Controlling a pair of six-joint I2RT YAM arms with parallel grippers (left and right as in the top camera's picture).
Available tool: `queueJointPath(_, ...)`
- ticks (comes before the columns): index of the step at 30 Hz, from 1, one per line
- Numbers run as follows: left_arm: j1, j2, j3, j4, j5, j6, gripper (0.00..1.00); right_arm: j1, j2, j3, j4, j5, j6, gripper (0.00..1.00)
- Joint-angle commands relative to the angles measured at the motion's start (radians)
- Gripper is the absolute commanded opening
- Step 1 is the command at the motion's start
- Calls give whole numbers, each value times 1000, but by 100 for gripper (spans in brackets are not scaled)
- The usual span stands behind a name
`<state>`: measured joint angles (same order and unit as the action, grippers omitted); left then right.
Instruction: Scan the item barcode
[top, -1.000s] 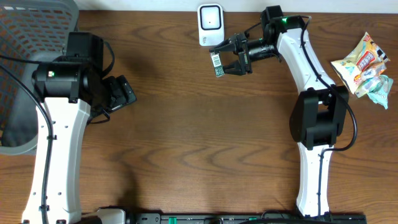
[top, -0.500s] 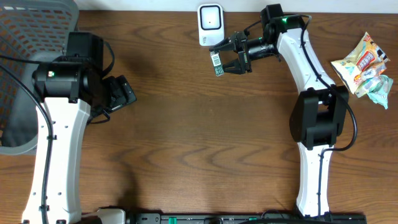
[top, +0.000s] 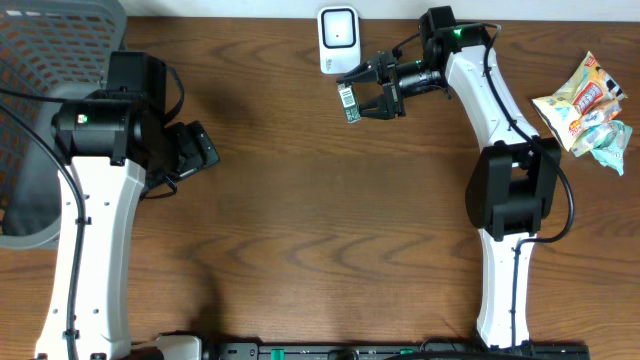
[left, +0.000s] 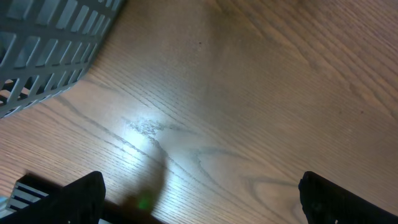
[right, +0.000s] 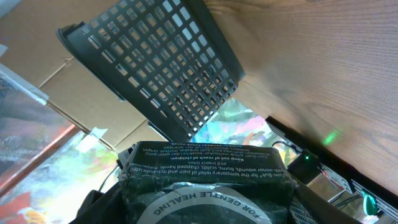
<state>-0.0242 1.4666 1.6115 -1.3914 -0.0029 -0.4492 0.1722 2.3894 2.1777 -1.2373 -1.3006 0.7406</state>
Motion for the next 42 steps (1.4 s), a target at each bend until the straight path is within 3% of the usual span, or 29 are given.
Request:
queueJointPath(1,1,5,1,-6,-6,-9,98,0,2,13,0,-14,14,50)
queueJointPath(8,1,5,1,-6,-6,-9,97,0,2,13,0,3,14,50)
queueJointPath(13,0,5,1,-6,-6,-9,98,23,2,13,8,191,14,51)
queueJointPath(20,1,5,1,-6,-6,-9,98,89,2,13,67,721,14,51)
queueJointPath(22,0,5,1,-6,-6,-9,98,131,3,11,64,1007,13,51)
queueJointPath(29,1,5,1,-6,-6,-9,98,261,3,-29,89,1576,-9,50)
queueJointPath(32,0,5,1,-6,-6,-9,98,312,3,-52,103,1651,-47,52)
queueJointPath(35,1,5,1,-6,-6,-9,97,354,3,-78,135,1655,-96,61)
queueJointPath(42,1,5,1,-6,-6,-9,98,385,3,-129,149,1653,-102,59)
